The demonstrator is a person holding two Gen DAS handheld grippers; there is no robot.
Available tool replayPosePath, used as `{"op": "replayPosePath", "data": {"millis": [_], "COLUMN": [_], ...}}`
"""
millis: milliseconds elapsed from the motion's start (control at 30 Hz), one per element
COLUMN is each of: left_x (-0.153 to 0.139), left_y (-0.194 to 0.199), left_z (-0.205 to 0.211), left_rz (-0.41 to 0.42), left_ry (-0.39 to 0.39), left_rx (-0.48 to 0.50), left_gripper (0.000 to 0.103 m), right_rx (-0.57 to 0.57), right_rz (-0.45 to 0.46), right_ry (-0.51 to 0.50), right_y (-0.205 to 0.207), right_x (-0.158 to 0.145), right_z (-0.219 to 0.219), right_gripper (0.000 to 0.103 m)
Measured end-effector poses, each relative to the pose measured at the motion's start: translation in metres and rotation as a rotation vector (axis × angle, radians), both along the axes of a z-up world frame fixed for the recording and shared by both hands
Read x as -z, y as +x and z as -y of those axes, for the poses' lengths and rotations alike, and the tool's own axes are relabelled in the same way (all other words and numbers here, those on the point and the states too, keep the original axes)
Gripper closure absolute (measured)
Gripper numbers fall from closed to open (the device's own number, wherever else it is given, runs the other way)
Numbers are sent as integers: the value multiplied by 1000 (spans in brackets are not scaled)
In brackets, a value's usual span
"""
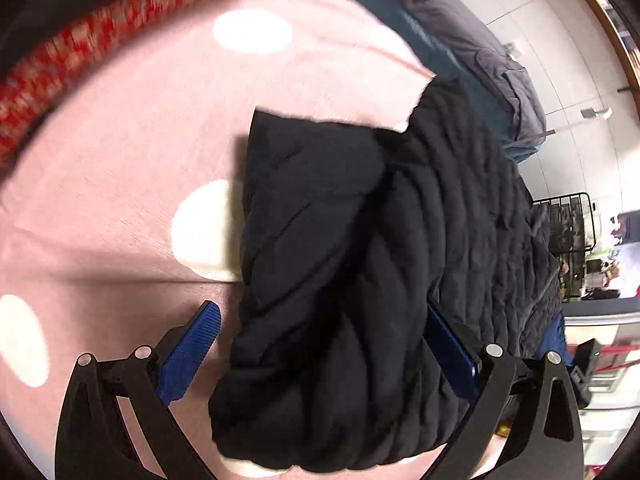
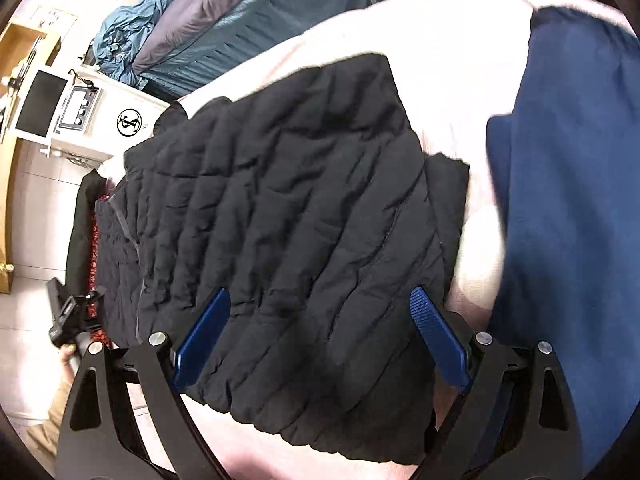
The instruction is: Fold large clothes
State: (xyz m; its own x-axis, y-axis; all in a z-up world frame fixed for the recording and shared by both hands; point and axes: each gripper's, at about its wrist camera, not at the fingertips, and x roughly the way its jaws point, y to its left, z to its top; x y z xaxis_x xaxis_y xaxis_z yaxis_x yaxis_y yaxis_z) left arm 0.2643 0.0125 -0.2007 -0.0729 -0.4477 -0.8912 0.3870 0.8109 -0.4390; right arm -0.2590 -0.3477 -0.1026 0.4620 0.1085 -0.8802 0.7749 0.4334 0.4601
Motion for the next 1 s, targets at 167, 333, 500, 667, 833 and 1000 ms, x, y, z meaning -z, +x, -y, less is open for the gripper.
{"op": "replayPosePath", "data": {"millis": [167,333,500,667,833,1000], "left_x": [15,8,19,28,31,31], "left_y": [4,6,8,15,24,22], "left_z": [9,19,19,21,33,41], "left_rz": [-47,-32,-47,-84,-113,-83], "left_ry": [-15,-50,-62,-40,-24,-7], "left_rx": [4,32,38,48,85,80], "left_gripper": [5,6,5,5,5,5], "right_rx": [-27,48,44,-88,-99,-90], "right_rz": [-19,-7,-56,-160,-133,-119], "right_ry": [26,-29,-7,-11,28,-26], "right_y": [8,1,-6,16,31,42], "right_x": [8,-11,3,31,51,55], "right_z": [5,15,19,13,26,24], "right_gripper": [7,7,7,6,5,4]}}
